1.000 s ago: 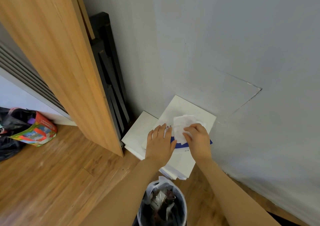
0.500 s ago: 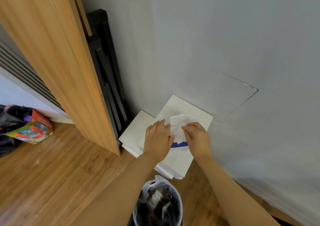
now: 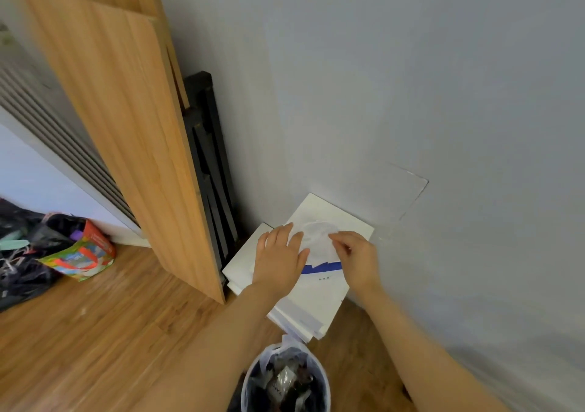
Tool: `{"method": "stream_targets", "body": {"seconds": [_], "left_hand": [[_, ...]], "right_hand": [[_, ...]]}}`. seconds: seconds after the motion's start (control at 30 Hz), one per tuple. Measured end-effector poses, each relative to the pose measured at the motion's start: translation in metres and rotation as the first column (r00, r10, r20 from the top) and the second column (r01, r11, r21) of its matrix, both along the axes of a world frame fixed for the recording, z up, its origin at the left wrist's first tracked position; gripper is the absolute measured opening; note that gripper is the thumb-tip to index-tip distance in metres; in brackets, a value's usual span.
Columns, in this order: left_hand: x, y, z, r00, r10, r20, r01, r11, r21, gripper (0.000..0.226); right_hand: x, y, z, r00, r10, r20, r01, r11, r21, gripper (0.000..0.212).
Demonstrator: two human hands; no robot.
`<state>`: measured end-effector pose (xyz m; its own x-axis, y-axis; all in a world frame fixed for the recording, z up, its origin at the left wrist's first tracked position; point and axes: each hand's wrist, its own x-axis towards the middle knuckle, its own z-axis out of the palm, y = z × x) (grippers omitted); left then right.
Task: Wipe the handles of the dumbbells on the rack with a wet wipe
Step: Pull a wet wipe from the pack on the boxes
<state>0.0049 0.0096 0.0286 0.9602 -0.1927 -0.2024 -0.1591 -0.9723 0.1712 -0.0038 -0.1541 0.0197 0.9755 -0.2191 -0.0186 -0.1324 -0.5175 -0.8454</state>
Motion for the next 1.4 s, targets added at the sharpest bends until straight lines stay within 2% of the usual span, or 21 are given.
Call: {"method": "stream_targets", "body": {"seconds": [0.2,0.47,0.77,1.0,1.2,1.4], "left_hand": [[-0.022,-0.002,0.036,0.996,0.027,0.084,-0.026,1.000,-0.006,0.049],[-0.062,-0.004,0.076,0.972,-0.118,0.205,0.121,0.993,-0.005,0.046],[-0.162,-0.020,0.077,0.893,-0.386,0.231,0.414,0.906,-0.086,0.045],[-0.265,-0.060,0.078,0.743,-0.612,0.271,0.658,0.743,-0.125,0.040],[-0.330,-0.110,0.078,0.689,-0.670,0.277,0.718,0.682,-0.138,0.042],[-0.425,-0.187,0.072,0.758,-0.595,0.268,0.649,0.730,-0.216,0.044]], "right_hand": [[-0.016,-0.009,0.029,0.997,0.022,0.069,-0.022,1.000,-0.004,0.013],[-0.081,-0.013,0.067,0.987,-0.064,0.147,0.073,0.996,-0.060,0.019],[-0.243,0.000,0.081,0.953,-0.268,0.142,0.297,0.918,-0.262,0.029],[-0.368,-0.029,0.087,0.879,-0.460,0.127,0.477,0.833,-0.282,0.033],[-0.460,-0.080,0.086,0.820,-0.566,0.079,0.557,0.761,-0.332,0.036],[-0.565,-0.152,0.076,0.834,-0.548,0.059,0.533,0.774,-0.343,0.036]]}}
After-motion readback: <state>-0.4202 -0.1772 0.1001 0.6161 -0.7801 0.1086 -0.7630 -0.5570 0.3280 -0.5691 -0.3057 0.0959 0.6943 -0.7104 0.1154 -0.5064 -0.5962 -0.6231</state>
